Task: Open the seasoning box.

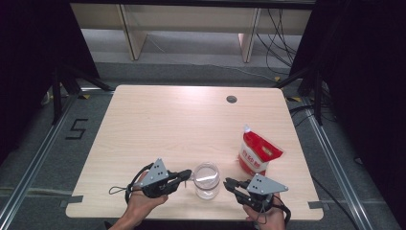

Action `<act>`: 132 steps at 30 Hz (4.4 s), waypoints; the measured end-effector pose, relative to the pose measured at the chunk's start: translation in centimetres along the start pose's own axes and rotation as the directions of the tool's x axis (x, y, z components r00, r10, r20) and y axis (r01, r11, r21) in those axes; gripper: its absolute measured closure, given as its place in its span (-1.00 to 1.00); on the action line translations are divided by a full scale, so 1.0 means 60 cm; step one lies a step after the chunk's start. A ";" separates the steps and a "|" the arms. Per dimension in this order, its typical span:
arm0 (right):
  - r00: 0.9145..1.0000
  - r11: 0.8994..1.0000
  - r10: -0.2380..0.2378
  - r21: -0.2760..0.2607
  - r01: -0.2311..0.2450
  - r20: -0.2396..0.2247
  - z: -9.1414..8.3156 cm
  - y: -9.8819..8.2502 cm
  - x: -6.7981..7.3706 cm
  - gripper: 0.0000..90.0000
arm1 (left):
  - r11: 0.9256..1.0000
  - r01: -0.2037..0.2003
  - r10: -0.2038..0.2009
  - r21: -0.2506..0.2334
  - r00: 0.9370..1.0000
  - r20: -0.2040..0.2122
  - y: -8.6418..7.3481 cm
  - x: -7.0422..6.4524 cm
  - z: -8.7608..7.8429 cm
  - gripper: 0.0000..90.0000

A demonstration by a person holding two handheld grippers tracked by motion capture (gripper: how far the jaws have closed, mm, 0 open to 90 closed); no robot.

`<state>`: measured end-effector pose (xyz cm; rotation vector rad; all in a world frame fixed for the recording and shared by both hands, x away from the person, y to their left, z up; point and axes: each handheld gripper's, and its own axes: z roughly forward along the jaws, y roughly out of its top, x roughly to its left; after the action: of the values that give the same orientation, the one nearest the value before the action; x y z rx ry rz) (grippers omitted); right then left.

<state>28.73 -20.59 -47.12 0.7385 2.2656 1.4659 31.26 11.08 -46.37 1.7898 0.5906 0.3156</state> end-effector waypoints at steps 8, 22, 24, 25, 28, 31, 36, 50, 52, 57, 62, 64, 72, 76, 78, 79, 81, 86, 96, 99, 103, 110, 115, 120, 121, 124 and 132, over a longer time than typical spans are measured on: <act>1.000 1.000 -0.011 0.004 0.011 -0.006 0.002 0.000 0.001 0.81 | 1.000 0.016 -0.016 -0.002 1.000 -0.010 -0.003 -0.001 -0.002 0.98; 0.998 0.998 -0.050 -0.030 0.049 -0.027 0.015 0.015 0.006 0.91 | 1.000 0.005 -0.005 -0.004 1.000 -0.003 -0.003 0.000 -0.002 0.97; 0.998 0.998 -0.047 -0.036 0.046 -0.030 0.017 0.017 0.008 0.92 | 1.000 0.007 -0.007 -0.003 1.000 -0.002 -0.003 0.000 -0.002 0.97; 0.998 0.998 -0.052 -0.033 0.051 -0.023 0.016 0.019 0.009 0.92 | 1.000 0.008 -0.008 -0.004 1.000 -0.002 -0.003 0.000 -0.002 0.97; 0.998 0.998 -0.055 -0.044 0.054 -0.029 0.016 0.022 0.009 0.92 | 1.000 0.023 -0.023 -0.001 1.000 -0.002 -0.003 0.000 -0.003 0.88; 0.999 0.997 -0.050 -0.059 0.048 -0.022 0.015 0.029 0.012 0.92 | 0.999 0.033 -0.033 0.002 0.999 0.011 -0.001 0.006 -0.005 0.63; 0.999 0.997 -0.047 -0.069 0.045 -0.019 0.017 0.035 0.013 0.92 | 0.998 0.061 -0.061 -0.006 0.998 0.020 0.001 0.014 -0.020 0.22; 0.997 0.995 -0.068 -0.081 0.065 -0.041 0.024 0.053 0.020 0.91 | 0.990 0.002 0.002 0.144 1.000 -0.029 -0.030 0.015 -0.046 -0.35; 0.995 0.992 -0.089 -0.091 0.085 -0.040 0.026 0.055 0.019 0.91 | 0.988 0.007 -0.002 0.152 0.999 -0.034 -0.032 0.015 -0.047 -0.37; 0.996 0.994 -0.064 -0.090 0.059 -0.056 0.032 0.065 0.029 0.91 | 0.990 0.047 -0.040 0.135 0.998 -0.049 -0.043 0.025 -0.056 -0.43; 0.996 0.992 -0.069 -0.106 0.063 -0.056 0.039 0.071 0.034 0.91 | 0.987 0.058 -0.049 0.148 0.997 -0.059 -0.051 0.026 -0.056 -0.45; 0.995 0.990 -0.088 -0.116 0.082 -0.052 0.044 0.075 0.034 0.90 | 0.987 0.050 -0.042 0.150 0.997 -0.059 -0.052 0.025 -0.057 -0.43; 0.990 0.988 -0.115 -0.113 0.105 -0.087 0.056 0.090 0.044 0.89 | 0.990 0.040 -0.033 0.133 0.998 -0.055 -0.051 0.023 -0.056 -0.45; 0.988 0.987 -0.116 -0.125 0.103 -0.105 0.064 0.094 0.050 0.89 | 0.990 0.050 -0.043 0.128 0.997 -0.058 -0.049 0.028 -0.060 -0.45; 0.988 0.987 -0.122 -0.118 0.111 -0.097 0.067 0.095 0.053 0.89 | 0.990 0.041 -0.032 0.138 0.997 -0.071 -0.048 0.031 -0.065 -0.45; 0.987 0.988 -0.123 -0.110 0.111 -0.107 0.069 0.096 0.054 0.89 | 0.990 0.059 -0.050 0.125 0.996 -0.074 -0.050 0.031 -0.066 -0.45; 0.986 0.987 -0.124 -0.113 0.111 -0.115 0.073 0.097 0.057 0.89 | 0.991 0.060 -0.051 0.124 0.996 -0.073 -0.051 0.035 -0.069 -0.45; 0.983 0.987 -0.133 -0.108 0.120 -0.128 0.081 0.101 0.063 0.88 | 0.990 0.067 -0.058 0.125 0.995 -0.078 -0.053 0.039 -0.075 -0.46; 0.983 0.988 -0.128 -0.103 0.115 -0.134 0.086 0.102 0.069 0.84 | 0.989 0.070 -0.062 0.127 0.996 -0.062 -0.056 0.041 -0.073 -0.47; 0.983 0.986 -0.137 -0.110 0.124 -0.124 0.079 0.100 0.063 0.81 | 0.989 0.068 -0.060 0.132 0.996 -0.067 -0.056 0.042 -0.073 -0.50; 0.990 0.988 -0.106 -0.120 0.095 -0.088 0.056 0.092 0.049 0.61 | 0.987 0.102 -0.093 0.124 0.993 -0.073 -0.058 0.041 -0.072 -0.59; 0.999 0.992 -0.038 -0.122 0.034 -0.035 0.021 0.074 0.024 0.24 | 0.989 0.078 -0.069 0.125 0.995 -0.071 -0.057 0.044 -0.072 -0.64; 0.999 0.990 -0.049 -0.130 0.051 0.023 -0.012 0.051 0.012 0.12 | 0.986 0.109 -0.099 0.124 0.992 -0.084 -0.057 0.042 -0.073 -0.64; 0.998 0.992 -0.034 -0.119 0.040 0.057 -0.036 0.031 0.007 0.06 | 0.987 0.110 -0.100 0.118 0.991 -0.084 -0.056 0.041 -0.072 -0.64; 0.998 0.993 -0.029 -0.115 0.035 0.053 -0.041 0.029 0.005 0.05 | 0.987 0.110 -0.100 0.117 0.991 -0.084 -0.056 0.041 -0.072 -0.64; 0.997 0.992 -0.013 -0.123 0.023 0.078 -0.055 0.021 -0.001 0.00 | 0.987 0.111 -0.101 0.120 0.991 -0.085 -0.056 0.041 -0.072 -0.64; 0.992 0.995 0.013 -0.100 0.000 0.123 -0.084 -0.001 -0.017 -0.12 | 0.987 0.116 -0.106 0.116 0.991 -0.084 -0.057 0.042 -0.073 -0.64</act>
<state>26.84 -24.94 -45.13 0.7847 2.0844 1.4813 30.42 16.71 -48.53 1.8581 0.7757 0.2788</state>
